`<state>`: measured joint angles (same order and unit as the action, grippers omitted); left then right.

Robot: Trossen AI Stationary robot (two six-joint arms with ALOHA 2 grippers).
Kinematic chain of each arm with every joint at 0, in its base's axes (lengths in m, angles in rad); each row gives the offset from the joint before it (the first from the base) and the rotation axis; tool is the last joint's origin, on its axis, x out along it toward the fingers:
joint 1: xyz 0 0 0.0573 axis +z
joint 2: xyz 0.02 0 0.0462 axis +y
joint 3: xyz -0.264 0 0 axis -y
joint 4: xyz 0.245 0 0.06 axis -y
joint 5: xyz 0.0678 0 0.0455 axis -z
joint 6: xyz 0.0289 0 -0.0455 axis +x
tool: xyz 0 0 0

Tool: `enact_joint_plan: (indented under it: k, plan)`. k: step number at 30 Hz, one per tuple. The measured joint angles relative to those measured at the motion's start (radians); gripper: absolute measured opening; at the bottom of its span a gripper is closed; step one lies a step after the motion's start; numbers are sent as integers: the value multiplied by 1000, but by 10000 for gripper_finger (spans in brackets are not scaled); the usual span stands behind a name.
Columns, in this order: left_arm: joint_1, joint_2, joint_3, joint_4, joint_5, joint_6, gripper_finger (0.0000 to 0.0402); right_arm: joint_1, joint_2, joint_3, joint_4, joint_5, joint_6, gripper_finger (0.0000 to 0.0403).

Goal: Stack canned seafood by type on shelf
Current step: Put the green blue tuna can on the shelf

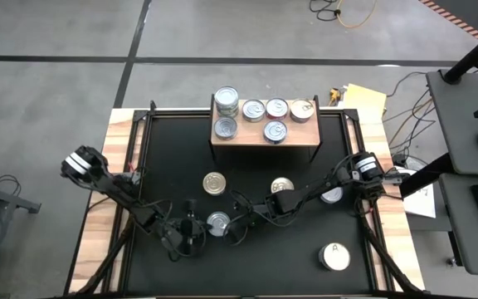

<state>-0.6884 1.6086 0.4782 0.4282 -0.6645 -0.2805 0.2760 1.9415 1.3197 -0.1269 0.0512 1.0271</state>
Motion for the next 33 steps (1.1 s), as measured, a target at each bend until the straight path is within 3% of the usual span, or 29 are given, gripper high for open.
enact_joint_plan:
  k: [7,14,25,33]
  plan:
    - [6,20,-1,2,-2,-73,0,0,-1,0,5,4,-17,314]
    - [6,27,-1,7,-4,-123,0,-5,4,-1,7,80,-52,319]
    - [-2,28,-2,2,-3,-132,0,-10,6,-3,56,81,-71,311]
    - [-4,28,-3,0,-3,-152,0,-10,7,-5,56,81,-69,328]
